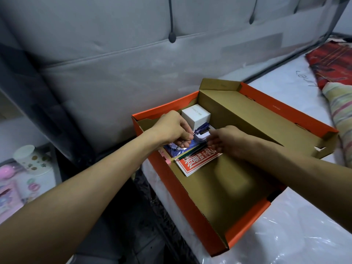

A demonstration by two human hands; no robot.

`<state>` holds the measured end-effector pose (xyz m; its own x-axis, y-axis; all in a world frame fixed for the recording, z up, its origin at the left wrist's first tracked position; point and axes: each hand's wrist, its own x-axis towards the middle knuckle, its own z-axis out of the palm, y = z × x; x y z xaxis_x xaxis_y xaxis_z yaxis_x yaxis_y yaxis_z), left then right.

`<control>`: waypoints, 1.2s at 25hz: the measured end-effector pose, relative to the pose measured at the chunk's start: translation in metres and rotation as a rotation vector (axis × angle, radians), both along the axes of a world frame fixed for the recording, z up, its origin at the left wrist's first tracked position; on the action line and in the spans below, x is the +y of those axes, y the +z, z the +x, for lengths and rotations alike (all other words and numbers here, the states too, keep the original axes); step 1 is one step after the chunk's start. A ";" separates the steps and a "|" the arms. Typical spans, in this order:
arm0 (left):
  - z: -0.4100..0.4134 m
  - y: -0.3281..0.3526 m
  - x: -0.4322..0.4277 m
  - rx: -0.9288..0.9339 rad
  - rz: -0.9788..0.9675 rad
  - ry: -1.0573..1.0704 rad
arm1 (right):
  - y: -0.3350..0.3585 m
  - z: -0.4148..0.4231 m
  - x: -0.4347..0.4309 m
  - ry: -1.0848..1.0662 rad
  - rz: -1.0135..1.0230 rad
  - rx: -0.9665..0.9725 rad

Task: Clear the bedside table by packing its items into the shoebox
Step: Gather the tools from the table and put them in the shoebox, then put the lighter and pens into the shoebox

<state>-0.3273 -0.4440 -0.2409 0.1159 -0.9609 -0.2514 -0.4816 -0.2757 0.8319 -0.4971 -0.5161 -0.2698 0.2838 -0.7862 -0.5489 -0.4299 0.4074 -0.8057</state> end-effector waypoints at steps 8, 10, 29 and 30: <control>-0.005 -0.001 0.003 -0.048 -0.024 -0.131 | 0.008 0.005 0.010 -0.101 0.113 -0.203; -0.005 -0.005 0.003 -0.078 -0.011 -0.137 | 0.001 0.004 0.004 -0.147 0.118 -0.056; -0.002 0.001 0.008 -0.053 -0.120 -0.075 | -0.018 0.010 -0.003 -0.015 -0.094 0.412; -0.001 0.009 0.011 -0.033 -0.170 -0.046 | -0.008 0.010 0.001 0.007 -0.106 0.396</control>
<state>-0.3283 -0.4331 -0.2323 0.0767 -0.9937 -0.0814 -0.5183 -0.1094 0.8482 -0.4869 -0.5149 -0.2778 0.0723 -0.8431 -0.5329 -0.7182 0.3267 -0.6144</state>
